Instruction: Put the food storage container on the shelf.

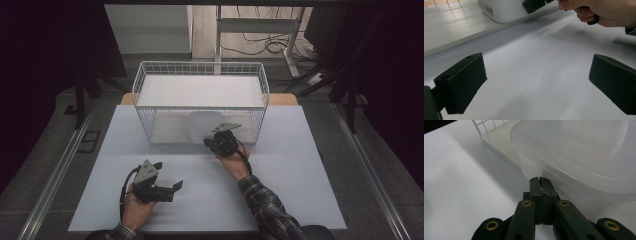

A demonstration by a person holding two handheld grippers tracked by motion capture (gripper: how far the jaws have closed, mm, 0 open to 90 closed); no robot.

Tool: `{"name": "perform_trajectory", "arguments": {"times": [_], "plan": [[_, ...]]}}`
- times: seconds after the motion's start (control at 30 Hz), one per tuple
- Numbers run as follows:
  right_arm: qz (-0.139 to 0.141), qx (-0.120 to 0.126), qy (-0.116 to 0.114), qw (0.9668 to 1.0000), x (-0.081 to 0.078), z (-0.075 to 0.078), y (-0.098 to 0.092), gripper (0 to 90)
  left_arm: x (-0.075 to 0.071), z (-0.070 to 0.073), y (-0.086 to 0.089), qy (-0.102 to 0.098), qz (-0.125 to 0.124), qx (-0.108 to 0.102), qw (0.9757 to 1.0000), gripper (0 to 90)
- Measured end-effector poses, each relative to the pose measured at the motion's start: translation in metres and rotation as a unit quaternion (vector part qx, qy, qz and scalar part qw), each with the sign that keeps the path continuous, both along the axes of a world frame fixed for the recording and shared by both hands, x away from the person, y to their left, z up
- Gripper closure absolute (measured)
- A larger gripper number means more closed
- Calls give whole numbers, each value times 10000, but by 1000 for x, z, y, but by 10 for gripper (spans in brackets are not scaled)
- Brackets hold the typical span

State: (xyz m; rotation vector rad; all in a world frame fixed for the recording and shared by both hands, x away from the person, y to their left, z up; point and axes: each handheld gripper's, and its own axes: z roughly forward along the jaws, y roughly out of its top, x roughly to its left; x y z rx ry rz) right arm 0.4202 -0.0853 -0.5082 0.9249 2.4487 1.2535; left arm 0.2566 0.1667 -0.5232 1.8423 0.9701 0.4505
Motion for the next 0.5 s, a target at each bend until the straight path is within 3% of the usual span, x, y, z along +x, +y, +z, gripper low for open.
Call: {"name": "perform_trajectory", "arguments": {"times": [0.5], "plan": [[-135,-61,-15,9999,16,0,2,890,1,-1,-1,30,-23,0,10000,5]]}}
